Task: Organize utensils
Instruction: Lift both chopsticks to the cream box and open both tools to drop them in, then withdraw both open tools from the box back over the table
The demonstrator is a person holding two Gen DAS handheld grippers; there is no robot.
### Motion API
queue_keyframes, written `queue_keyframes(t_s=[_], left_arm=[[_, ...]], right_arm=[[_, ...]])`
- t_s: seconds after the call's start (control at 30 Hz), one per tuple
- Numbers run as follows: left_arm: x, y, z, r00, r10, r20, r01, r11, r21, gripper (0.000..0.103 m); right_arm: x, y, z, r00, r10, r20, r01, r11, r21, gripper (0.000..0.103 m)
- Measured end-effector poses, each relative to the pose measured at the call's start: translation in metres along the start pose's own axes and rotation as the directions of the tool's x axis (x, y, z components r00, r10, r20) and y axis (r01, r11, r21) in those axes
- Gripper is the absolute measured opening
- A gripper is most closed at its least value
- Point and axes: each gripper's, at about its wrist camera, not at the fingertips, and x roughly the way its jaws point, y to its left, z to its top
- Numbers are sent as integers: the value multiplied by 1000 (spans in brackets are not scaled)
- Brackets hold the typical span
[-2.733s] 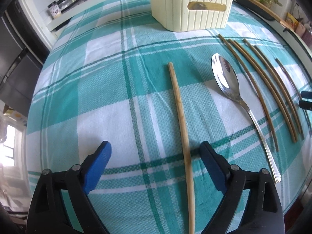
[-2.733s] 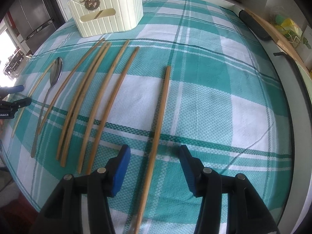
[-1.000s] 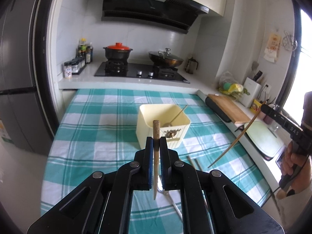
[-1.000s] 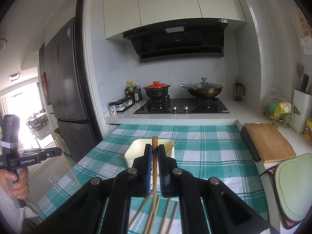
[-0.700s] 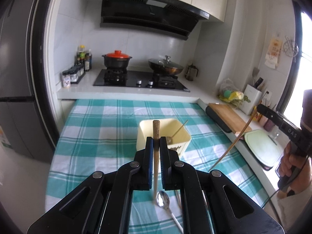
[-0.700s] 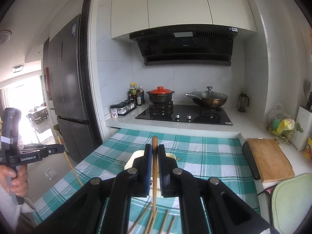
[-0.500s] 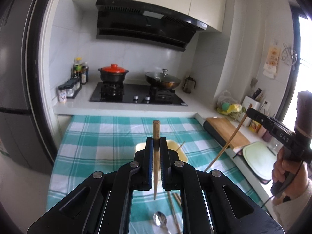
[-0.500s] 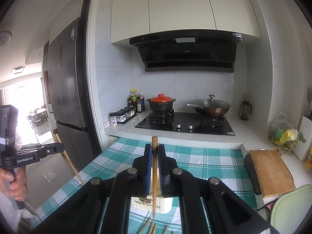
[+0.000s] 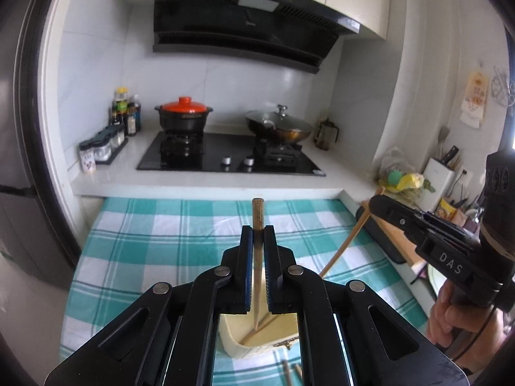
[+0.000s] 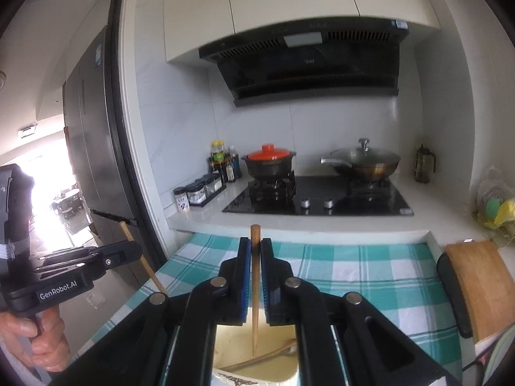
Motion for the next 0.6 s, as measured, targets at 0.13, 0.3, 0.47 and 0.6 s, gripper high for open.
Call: queue_keyframes(t_s=[0.13,0.3,0.47,0.6], left_arm=[[44,4,-16,994,1,-108,-2,1000,-4,5],[86,12,-26,976,7,-217,-20,998,-56,13],[72,21,-31,977,17,-212,-33,997,-76,45],[43,24,-57,967,12,-253,-25,998,-49,54]], right_arm=[[55,-10,-21,981,14,-195,-6,999,42,6],[109,-17,-40,931,-20,-364,37,998,40,12],[82,-19,-32,965,-41,-259,56,997,50,59],[43,-14,-37,969,-90,-228,88,996,-20,59]])
